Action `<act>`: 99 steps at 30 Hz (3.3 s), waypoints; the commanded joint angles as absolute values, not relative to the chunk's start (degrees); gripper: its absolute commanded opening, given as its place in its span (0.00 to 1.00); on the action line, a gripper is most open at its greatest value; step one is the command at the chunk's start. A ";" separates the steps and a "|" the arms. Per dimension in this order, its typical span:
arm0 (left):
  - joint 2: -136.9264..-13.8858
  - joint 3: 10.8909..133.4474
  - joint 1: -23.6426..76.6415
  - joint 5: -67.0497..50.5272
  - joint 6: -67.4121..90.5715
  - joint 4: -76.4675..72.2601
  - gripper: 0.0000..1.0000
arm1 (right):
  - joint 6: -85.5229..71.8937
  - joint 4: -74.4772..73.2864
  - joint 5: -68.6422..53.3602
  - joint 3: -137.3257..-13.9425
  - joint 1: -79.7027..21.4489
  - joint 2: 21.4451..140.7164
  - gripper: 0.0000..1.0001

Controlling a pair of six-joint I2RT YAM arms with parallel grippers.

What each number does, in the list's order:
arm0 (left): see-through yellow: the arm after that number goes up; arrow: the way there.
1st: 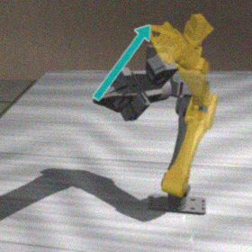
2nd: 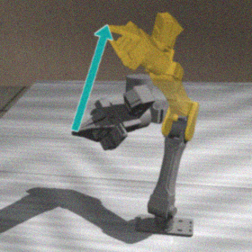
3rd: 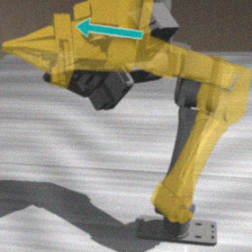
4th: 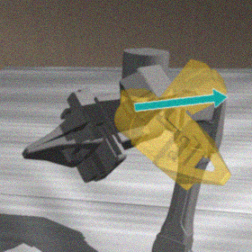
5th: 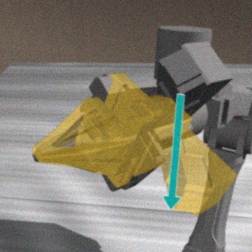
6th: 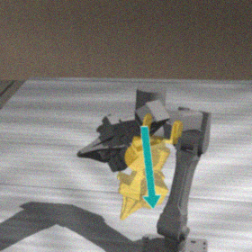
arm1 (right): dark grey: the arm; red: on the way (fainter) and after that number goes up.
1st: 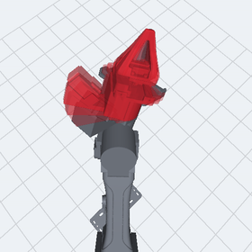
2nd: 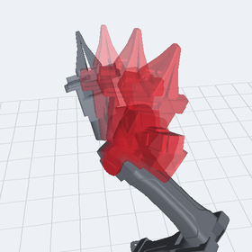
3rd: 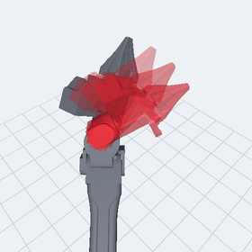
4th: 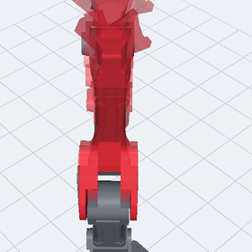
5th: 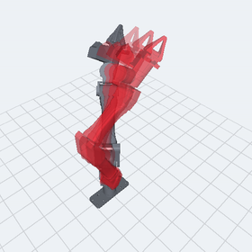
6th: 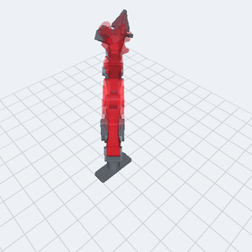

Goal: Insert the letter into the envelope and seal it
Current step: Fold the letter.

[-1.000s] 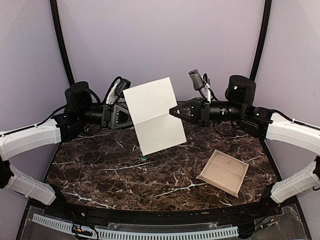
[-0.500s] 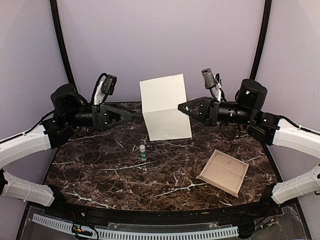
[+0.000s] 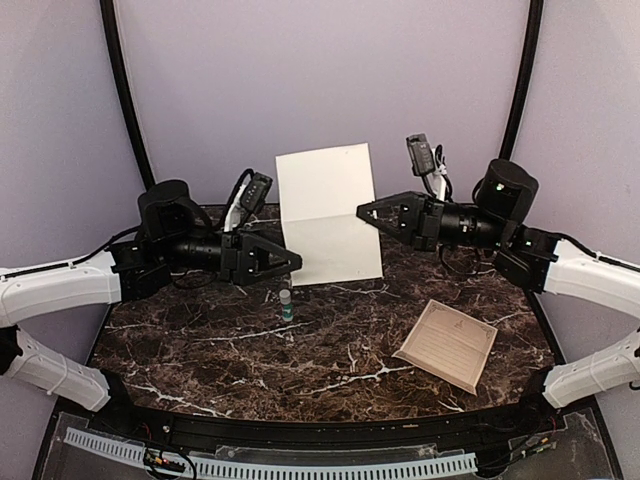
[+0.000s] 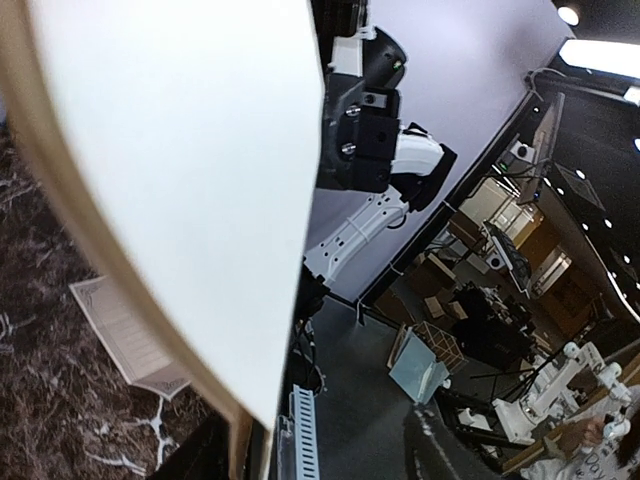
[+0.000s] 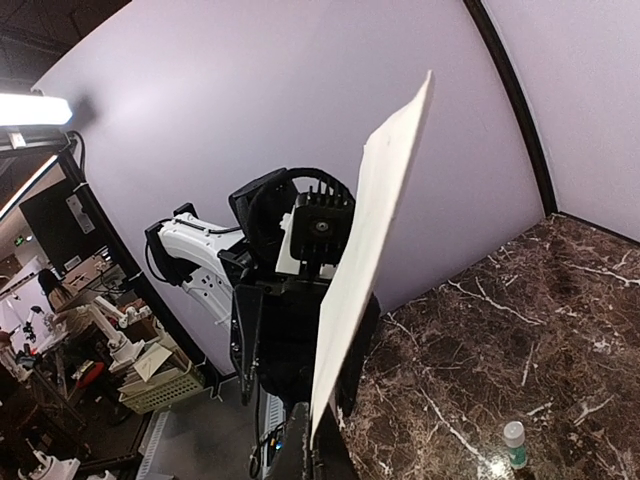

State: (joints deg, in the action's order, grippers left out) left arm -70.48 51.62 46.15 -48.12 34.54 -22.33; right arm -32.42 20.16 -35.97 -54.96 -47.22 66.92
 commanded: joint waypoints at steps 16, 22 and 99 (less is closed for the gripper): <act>-69.58 51.33 46.32 -46.41 35.48 -31.14 0.18 | -37.79 28.47 -35.64 -53.40 -47.46 69.68 0.00; -70.21 52.39 46.32 -43.99 33.92 -28.45 0.00 | -36.95 26.18 -33.99 -53.17 -47.46 68.54 0.01; -77.68 59.53 37.53 -59.92 7.90 -1.01 0.00 | -9.38 -27.73 -18.27 -79.48 -54.62 78.56 0.61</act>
